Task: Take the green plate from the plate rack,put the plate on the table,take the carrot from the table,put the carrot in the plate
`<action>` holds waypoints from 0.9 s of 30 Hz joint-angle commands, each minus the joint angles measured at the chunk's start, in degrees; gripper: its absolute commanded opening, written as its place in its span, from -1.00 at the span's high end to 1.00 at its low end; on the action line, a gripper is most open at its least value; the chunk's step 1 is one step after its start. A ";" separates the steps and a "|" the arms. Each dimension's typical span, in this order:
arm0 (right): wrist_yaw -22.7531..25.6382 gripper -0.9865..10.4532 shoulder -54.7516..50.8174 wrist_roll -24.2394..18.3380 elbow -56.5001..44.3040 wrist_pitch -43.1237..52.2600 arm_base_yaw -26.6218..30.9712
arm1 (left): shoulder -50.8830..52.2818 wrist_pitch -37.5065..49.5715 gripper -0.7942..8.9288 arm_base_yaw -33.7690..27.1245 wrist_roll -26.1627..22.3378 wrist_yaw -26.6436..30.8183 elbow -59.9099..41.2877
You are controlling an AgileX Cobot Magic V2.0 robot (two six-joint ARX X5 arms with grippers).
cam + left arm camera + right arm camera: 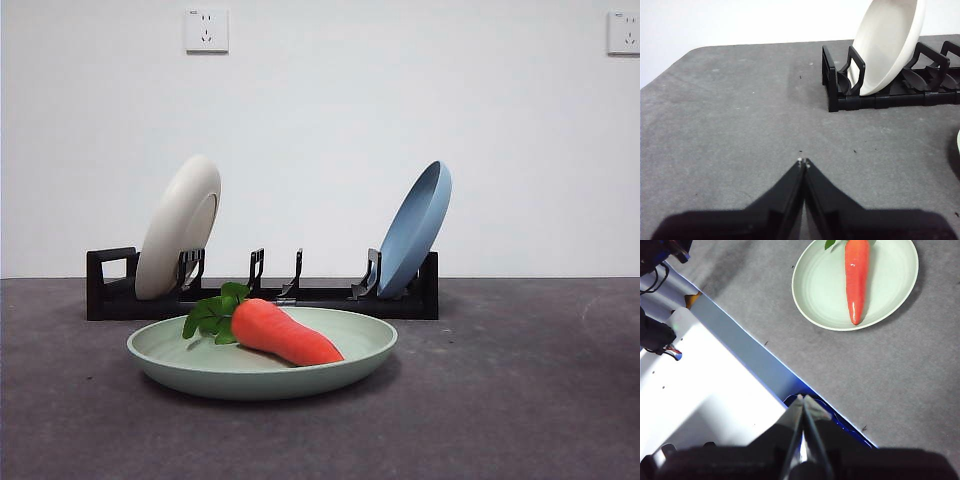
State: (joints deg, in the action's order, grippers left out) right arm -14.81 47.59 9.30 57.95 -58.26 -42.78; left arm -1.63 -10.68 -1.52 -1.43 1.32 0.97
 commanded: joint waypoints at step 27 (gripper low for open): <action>-1.68 0.82 -24.09 -10.47 -28.15 39.50 31.15 | 0.20 0.31 0.84 -0.20 0.33 -0.07 -0.76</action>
State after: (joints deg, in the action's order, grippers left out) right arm -16.34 24.84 -0.80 33.15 -21.41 -12.58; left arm -1.63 -10.70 -1.52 -1.43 1.32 0.97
